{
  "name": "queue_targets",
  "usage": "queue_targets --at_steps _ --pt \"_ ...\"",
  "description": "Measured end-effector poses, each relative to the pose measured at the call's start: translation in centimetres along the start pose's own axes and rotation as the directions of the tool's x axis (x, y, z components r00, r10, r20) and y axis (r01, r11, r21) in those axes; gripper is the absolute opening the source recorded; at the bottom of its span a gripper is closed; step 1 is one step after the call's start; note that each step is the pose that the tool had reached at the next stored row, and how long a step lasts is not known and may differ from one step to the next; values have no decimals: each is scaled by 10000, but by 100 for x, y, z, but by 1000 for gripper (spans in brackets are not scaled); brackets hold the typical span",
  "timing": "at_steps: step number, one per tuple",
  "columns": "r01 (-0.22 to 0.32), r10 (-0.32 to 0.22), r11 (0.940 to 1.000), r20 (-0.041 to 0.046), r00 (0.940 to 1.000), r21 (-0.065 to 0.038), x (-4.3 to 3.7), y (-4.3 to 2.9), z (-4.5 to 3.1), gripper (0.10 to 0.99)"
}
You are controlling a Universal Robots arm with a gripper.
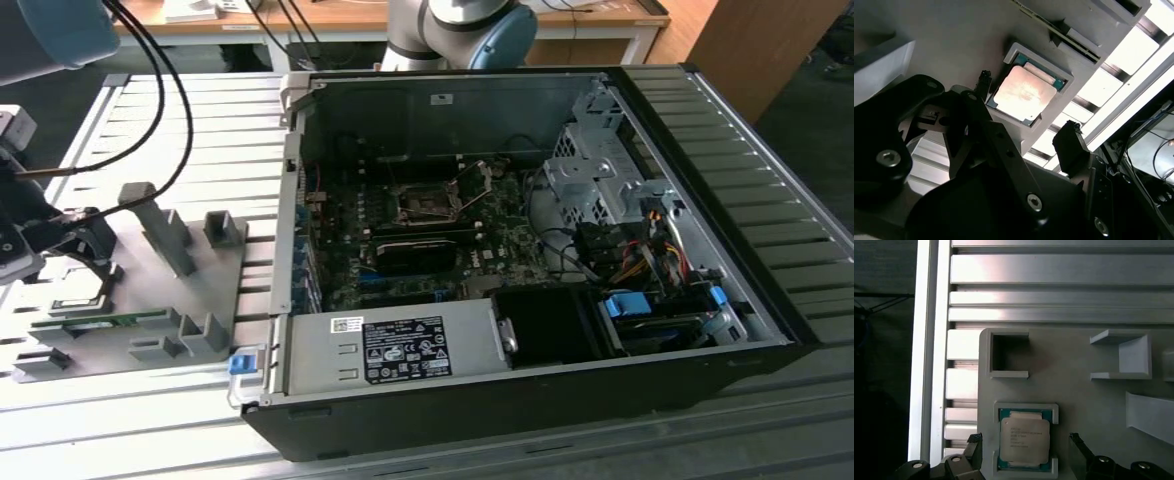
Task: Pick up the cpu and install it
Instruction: 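Pick up the cpu and move it towards the insertion slot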
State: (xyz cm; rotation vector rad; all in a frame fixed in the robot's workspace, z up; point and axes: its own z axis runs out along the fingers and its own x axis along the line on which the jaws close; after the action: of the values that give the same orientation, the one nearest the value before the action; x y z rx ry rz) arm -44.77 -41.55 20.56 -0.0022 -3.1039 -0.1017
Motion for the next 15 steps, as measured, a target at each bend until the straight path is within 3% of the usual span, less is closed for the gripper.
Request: queue_targets --at_steps 15 --pt "8 -8 10000 113 9999 7 6 -9 133 776"
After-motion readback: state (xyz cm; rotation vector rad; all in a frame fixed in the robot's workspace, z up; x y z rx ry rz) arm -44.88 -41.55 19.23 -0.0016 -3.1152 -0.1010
